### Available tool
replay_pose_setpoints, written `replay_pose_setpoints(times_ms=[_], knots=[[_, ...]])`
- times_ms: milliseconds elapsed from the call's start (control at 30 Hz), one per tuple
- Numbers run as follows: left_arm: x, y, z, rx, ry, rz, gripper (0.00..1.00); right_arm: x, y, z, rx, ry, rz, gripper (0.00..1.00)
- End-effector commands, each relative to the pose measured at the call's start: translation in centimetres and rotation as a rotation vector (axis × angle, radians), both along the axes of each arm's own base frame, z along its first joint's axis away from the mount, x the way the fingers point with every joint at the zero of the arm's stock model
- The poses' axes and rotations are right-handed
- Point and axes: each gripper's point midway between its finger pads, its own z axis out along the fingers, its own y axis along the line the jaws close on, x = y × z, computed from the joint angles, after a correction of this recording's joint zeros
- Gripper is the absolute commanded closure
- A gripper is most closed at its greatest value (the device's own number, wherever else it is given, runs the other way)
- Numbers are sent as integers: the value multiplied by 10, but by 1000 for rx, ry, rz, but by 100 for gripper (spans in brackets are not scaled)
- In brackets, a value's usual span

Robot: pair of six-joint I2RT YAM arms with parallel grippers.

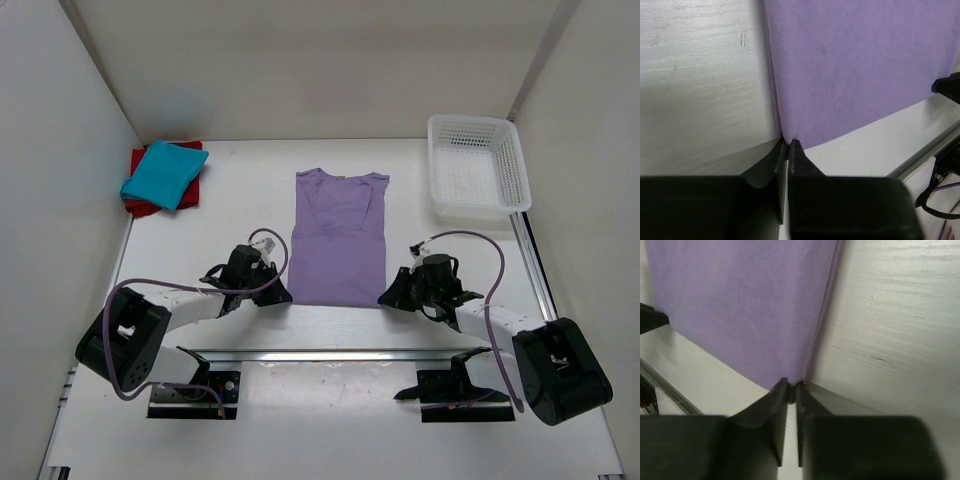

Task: Fold and stack the t-shirts
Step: Grab one side of the 2/3 rectangular tshirt with both arms

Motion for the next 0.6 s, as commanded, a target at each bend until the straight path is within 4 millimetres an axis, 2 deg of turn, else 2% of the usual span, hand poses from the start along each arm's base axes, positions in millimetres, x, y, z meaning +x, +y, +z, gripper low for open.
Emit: replay_pose_setpoints(times_ms=[0,33,67,167,233,267,300,333,367,400,467,500,567], knots=[[-15,17,-21,85,65,16,94,-5,0,-6,1,22,-8,96],[-14,16,-17,81,52,23,100,-8,1,-5,0,16,2,100],[-19,19,-19,98,67,23,100,-6,2,-1,3,4,-7,100],[-29,23,-11,110,77,5,100,-17,4,4,-27,-6,5,100],[-45,25,-2,97,78,-24,100,-38,5,2,-30,28,10,100],[-61,30,-8,124,115,-51,100,-50,4,1,-41,43,20,100],[-72,33,-4,121,133,-64,100,-62,10,1,-33,54,42,100],[-80,32,4,104,114,-88,100,-77,13,2,-22,76,54,100],[-85,33,17,84,113,-87,100,-80,12,10,-15,63,42,100],[-95,38,20,94,148,-88,100,-92,13,11,-23,88,48,100],[-82,37,66,49,45,-62,100,-89,21,46,39,12,45,100],[-82,41,75,60,37,-59,100,-88,23,55,50,-2,48,100],[-56,36,118,15,-52,-39,100,-73,29,89,68,-85,90,100]])
